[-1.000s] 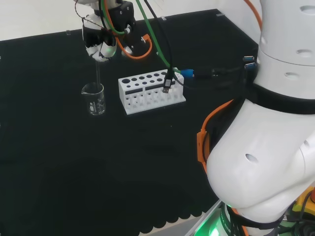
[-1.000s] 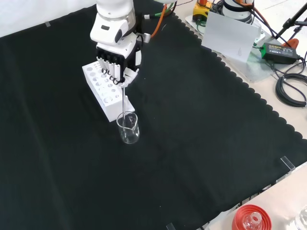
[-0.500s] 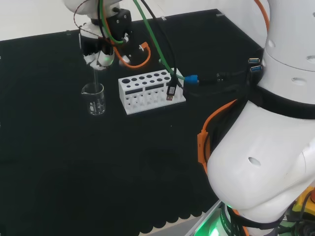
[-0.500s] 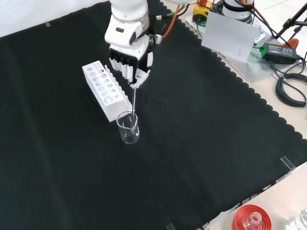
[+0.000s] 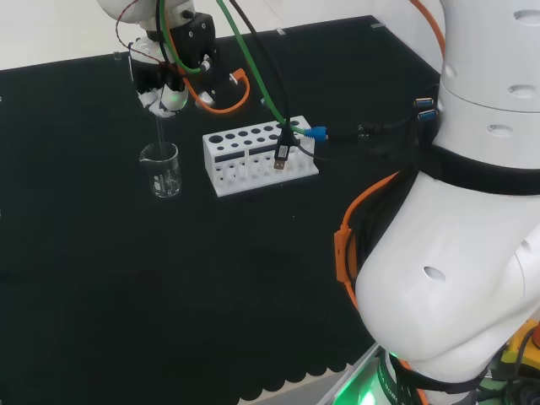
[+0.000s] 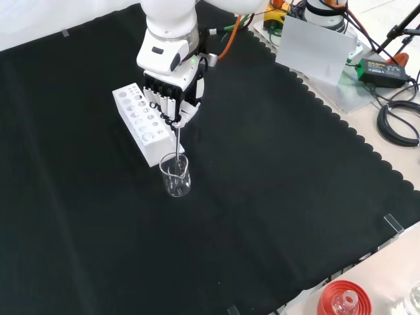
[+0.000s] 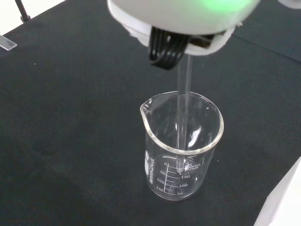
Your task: Stir in the beaker to the left of the white test tube rack with the glass rod.
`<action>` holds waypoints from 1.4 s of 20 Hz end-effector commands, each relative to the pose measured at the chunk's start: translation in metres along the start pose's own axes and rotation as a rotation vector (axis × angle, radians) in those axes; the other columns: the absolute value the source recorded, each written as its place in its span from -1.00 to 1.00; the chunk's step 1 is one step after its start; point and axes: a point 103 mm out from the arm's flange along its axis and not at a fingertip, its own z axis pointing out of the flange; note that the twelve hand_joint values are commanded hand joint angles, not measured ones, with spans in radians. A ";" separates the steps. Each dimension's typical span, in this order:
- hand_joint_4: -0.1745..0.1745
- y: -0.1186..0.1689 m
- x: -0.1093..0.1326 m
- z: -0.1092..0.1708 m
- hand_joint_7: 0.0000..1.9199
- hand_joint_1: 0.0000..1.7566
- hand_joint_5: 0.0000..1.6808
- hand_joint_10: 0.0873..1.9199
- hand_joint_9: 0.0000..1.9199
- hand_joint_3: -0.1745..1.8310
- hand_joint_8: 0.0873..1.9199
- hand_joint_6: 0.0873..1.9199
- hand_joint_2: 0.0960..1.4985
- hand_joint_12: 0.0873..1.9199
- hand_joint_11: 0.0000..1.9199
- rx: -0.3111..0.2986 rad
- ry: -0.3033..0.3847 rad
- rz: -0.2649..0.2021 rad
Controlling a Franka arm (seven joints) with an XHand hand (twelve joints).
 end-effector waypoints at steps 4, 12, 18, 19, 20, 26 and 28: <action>-1.00 -0.007 -0.033 0.001 0.46 0.52 0.46 -0.45 0.75 -0.08 -0.31 -0.51 -0.28 -0.37 0.68 -0.029 0.022 -0.030; -1.00 -0.016 -0.001 -0.009 0.46 0.52 0.47 -0.45 0.75 -0.09 -0.32 -0.51 -0.28 -0.37 0.68 -0.034 0.021 -0.037; -1.00 -0.023 0.021 -0.012 0.46 0.52 0.47 -0.45 0.75 -0.09 -0.32 -0.51 -0.28 -0.37 0.68 -0.038 0.015 -0.041; -1.00 -0.024 0.023 -0.012 0.46 0.52 0.47 -0.45 0.75 -0.09 -0.32 -0.51 -0.28 -0.37 0.68 -0.041 0.018 -0.040; -1.00 -0.023 0.025 -0.012 0.46 0.52 0.47 -0.45 0.75 -0.09 -0.32 -0.51 -0.28 -0.37 0.68 -0.042 0.019 -0.041; -1.00 -0.015 0.028 -0.012 0.46 0.52 0.47 -0.45 0.75 -0.09 -0.32 -0.51 -0.28 -0.37 0.68 -0.041 0.016 -0.051; -1.00 -0.010 0.026 -0.011 0.46 0.52 0.47 -0.45 0.75 -0.09 -0.32 -0.51 -0.28 -0.37 0.68 -0.023 0.001 -0.046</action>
